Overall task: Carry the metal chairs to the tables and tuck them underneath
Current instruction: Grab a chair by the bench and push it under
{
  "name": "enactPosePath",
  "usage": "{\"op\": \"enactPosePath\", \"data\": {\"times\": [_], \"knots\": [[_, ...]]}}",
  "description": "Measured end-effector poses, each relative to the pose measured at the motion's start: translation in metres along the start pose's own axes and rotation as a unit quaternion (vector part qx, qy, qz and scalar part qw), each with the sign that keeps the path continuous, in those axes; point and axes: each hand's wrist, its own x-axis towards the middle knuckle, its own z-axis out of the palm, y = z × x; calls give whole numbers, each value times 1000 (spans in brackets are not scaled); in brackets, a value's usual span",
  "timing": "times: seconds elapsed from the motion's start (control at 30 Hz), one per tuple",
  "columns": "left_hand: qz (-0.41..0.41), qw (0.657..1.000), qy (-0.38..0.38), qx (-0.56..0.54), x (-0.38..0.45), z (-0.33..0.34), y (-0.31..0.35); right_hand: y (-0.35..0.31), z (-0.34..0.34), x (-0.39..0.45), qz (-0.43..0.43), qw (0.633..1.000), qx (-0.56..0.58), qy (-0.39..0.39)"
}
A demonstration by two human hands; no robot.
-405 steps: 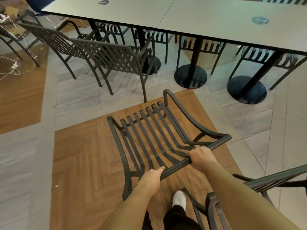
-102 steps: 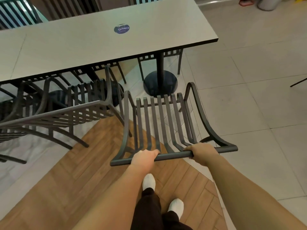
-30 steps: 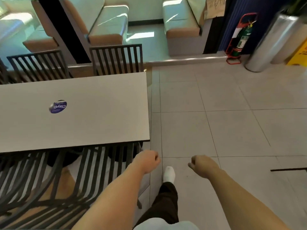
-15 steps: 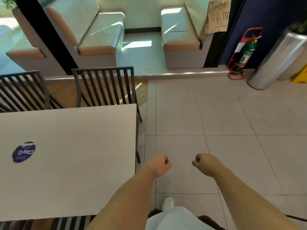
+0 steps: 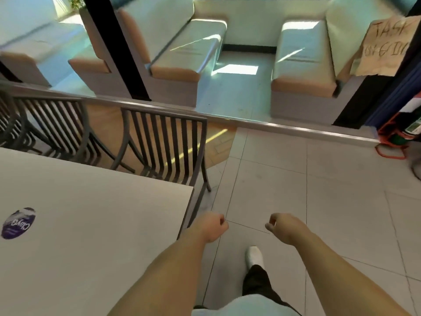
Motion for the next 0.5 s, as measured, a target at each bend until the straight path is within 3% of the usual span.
{"op": "enactPosePath", "data": {"times": [0.27, 0.5], "knots": [[-60, 993, 46, -92, 129, -78, 60, 15, -157, 154, -41, 993, -114, -17], [-118, 982, 110, -101, 219, -162, 54, -47, -252, 275, -107, 988, -111, -17]]}}
